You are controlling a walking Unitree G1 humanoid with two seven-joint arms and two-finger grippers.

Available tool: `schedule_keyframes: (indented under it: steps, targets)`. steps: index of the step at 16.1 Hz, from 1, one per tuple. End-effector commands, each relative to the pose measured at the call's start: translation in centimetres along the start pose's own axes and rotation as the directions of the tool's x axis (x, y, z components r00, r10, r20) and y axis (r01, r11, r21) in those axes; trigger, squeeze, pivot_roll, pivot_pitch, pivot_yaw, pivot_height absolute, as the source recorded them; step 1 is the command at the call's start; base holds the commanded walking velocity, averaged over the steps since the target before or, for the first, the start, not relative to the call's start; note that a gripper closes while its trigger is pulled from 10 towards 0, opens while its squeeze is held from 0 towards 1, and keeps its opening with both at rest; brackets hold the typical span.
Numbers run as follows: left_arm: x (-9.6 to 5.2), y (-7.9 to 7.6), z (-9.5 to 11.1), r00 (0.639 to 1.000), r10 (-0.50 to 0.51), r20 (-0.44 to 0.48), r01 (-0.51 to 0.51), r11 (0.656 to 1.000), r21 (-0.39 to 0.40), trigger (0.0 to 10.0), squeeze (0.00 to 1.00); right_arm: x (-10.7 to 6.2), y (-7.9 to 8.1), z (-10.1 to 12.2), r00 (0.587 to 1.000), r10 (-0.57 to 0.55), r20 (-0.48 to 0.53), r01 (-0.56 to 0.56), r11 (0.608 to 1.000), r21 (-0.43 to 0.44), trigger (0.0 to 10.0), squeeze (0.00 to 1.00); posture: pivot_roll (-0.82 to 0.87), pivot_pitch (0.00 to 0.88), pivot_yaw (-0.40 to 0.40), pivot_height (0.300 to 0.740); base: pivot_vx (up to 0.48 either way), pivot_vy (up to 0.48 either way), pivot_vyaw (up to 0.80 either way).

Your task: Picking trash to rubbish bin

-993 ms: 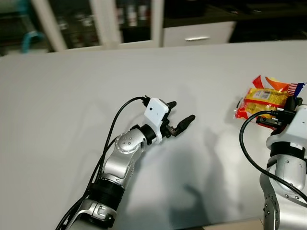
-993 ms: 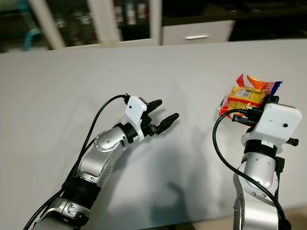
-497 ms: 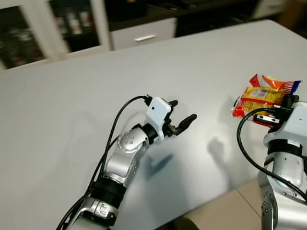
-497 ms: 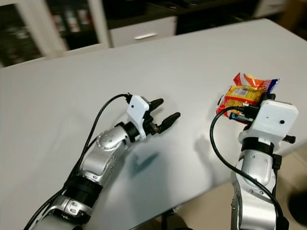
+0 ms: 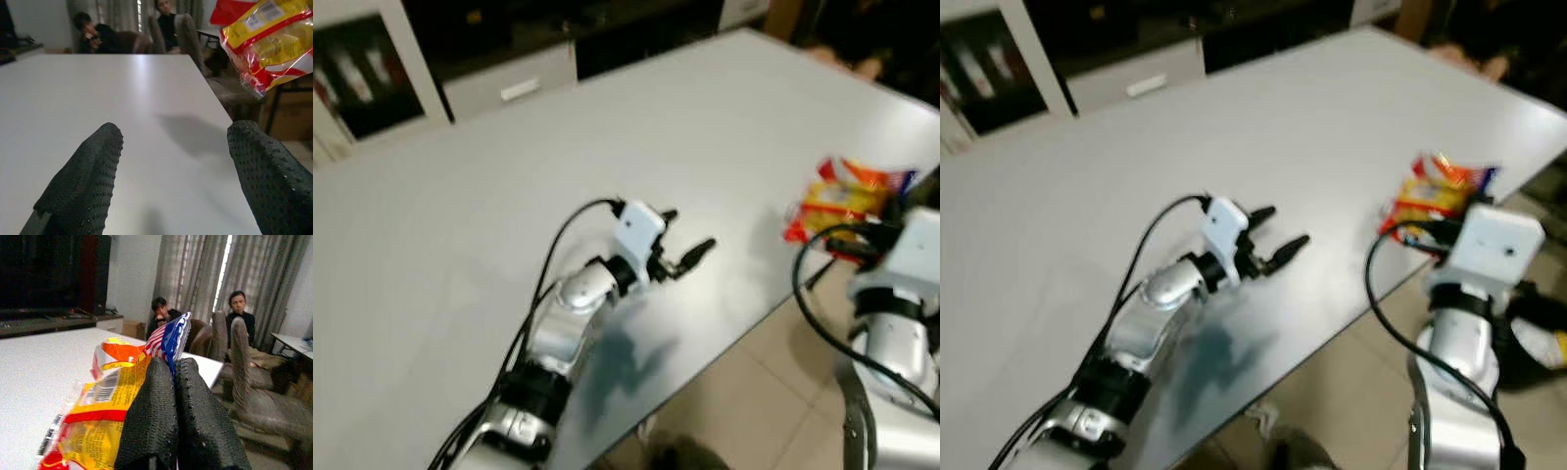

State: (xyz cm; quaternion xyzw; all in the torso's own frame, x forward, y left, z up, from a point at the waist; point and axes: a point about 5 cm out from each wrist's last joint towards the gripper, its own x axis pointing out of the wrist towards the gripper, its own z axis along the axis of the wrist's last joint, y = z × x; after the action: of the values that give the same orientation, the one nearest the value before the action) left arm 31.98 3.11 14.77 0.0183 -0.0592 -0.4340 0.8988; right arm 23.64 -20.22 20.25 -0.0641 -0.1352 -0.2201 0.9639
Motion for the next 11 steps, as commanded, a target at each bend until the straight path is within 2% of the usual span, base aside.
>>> schedule_keyframes:
  steps: [1,11]
  targets:
    - [-0.03,0.08,-0.19,1.0,-0.007,-0.012,0.007,1.0,-0.002,10.0,0.0,0.06,0.06,0.27,1.0,-0.001,0.005,0.001,1.0,-0.005,10.0,0.0,0.07,0.102,0.007,0.74,0.0,-0.292,-0.46]
    - [-0.1,-0.1,-0.42,0.999,-0.03,-0.021,0.03,1.0,0.0,10.0,0.0,0.03,0.25,0.18,1.0,0.008,0.003,-0.008,1.0,0.004,10.0,0.0,0.07,0.104,0.009,0.74,0.0,-0.319,0.0]
